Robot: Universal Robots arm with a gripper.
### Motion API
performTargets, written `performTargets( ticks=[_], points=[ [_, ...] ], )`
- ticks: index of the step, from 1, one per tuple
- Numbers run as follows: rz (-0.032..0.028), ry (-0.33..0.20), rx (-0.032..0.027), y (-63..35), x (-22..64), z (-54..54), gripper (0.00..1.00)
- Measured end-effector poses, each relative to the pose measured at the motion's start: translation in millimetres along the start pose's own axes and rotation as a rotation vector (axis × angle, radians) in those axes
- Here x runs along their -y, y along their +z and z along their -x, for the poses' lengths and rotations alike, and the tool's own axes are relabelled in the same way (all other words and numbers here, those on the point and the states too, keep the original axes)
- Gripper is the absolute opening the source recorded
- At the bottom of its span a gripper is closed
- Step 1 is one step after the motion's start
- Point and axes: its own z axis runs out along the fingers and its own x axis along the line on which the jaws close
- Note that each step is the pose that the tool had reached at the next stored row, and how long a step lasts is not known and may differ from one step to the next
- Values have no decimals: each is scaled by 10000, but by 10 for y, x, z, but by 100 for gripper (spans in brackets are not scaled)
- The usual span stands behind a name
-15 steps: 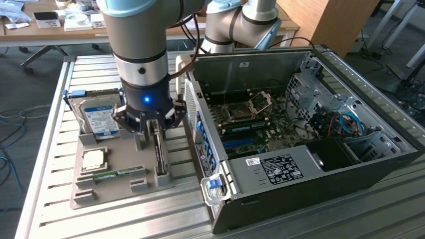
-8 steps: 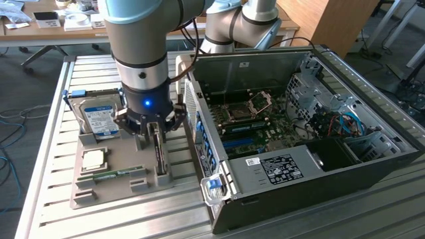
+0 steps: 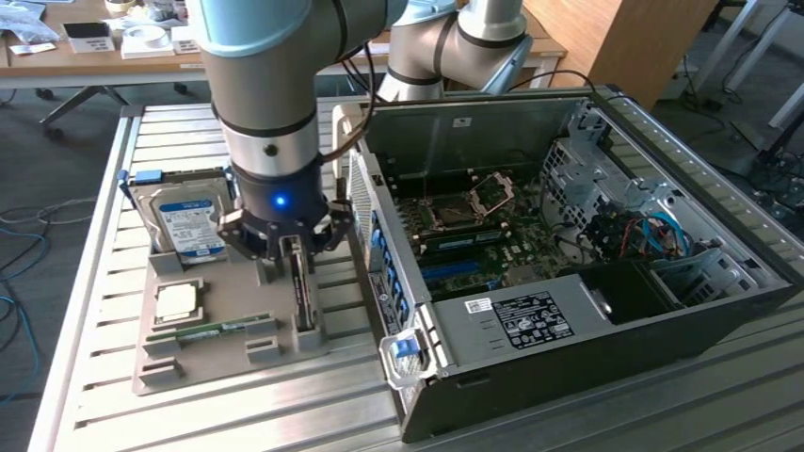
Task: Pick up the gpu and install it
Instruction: 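Pick up the gpu and move the gpu toward the slot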
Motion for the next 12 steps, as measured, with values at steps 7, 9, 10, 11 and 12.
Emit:
performTargets(
  ticks=[7,9,10,11,12],
  points=[
    [0,-2,0,31,0,13,42],
    [1,-2,1,54,2,13,42],
    [0,-2,0,65,2,12,42],
    [0,-2,0,78,3,12,42],
    [0,-2,0,90,3,12,42]
  ],
)
